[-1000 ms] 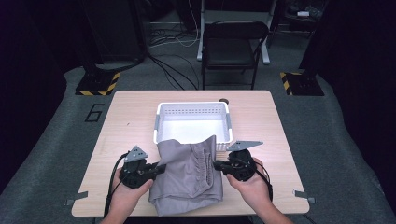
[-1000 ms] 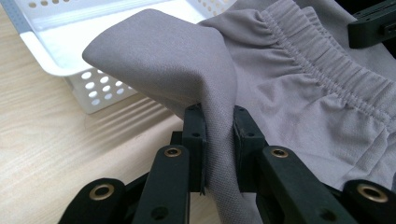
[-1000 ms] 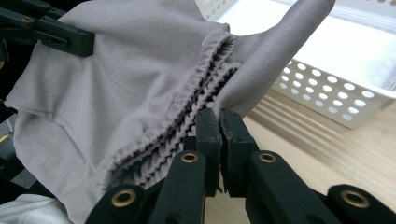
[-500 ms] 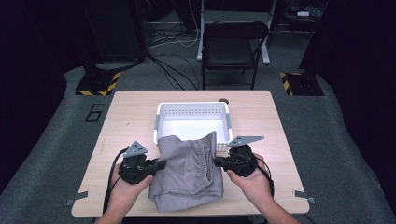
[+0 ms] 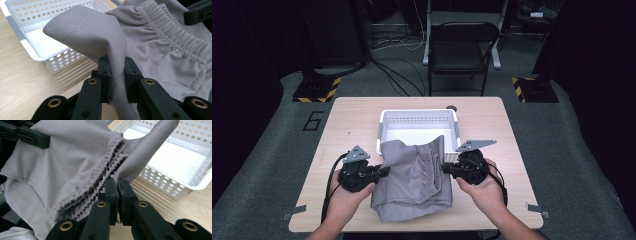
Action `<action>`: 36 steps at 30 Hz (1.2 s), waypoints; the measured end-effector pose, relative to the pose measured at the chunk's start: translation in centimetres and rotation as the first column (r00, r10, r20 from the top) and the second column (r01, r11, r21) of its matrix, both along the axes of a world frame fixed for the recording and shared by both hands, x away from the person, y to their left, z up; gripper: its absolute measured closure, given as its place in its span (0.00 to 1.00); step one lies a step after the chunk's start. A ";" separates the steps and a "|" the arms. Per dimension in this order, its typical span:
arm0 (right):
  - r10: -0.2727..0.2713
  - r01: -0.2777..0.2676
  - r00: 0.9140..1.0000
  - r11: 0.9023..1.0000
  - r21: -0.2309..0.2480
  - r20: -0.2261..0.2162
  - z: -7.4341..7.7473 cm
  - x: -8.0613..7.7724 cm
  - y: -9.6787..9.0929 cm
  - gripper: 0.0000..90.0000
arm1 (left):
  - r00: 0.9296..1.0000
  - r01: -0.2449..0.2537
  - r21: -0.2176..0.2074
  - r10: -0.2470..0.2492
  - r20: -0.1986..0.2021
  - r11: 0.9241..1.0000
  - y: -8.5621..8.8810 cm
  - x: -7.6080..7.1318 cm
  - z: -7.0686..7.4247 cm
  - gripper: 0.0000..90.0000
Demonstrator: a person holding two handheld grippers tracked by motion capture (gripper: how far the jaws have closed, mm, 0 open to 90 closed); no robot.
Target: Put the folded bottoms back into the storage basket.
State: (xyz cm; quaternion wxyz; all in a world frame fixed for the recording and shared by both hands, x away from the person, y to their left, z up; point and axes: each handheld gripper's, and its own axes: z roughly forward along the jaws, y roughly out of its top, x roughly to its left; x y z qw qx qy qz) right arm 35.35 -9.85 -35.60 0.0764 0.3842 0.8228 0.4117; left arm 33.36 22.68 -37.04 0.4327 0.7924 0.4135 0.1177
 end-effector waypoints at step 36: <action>-0.039 0.041 0.999 0.998 -0.046 0.033 2.7 5.3 0.5 0.97 | 0.999 -0.048 0.002 0.048 0.001 0.999 -0.2 5.1 2.0 0.87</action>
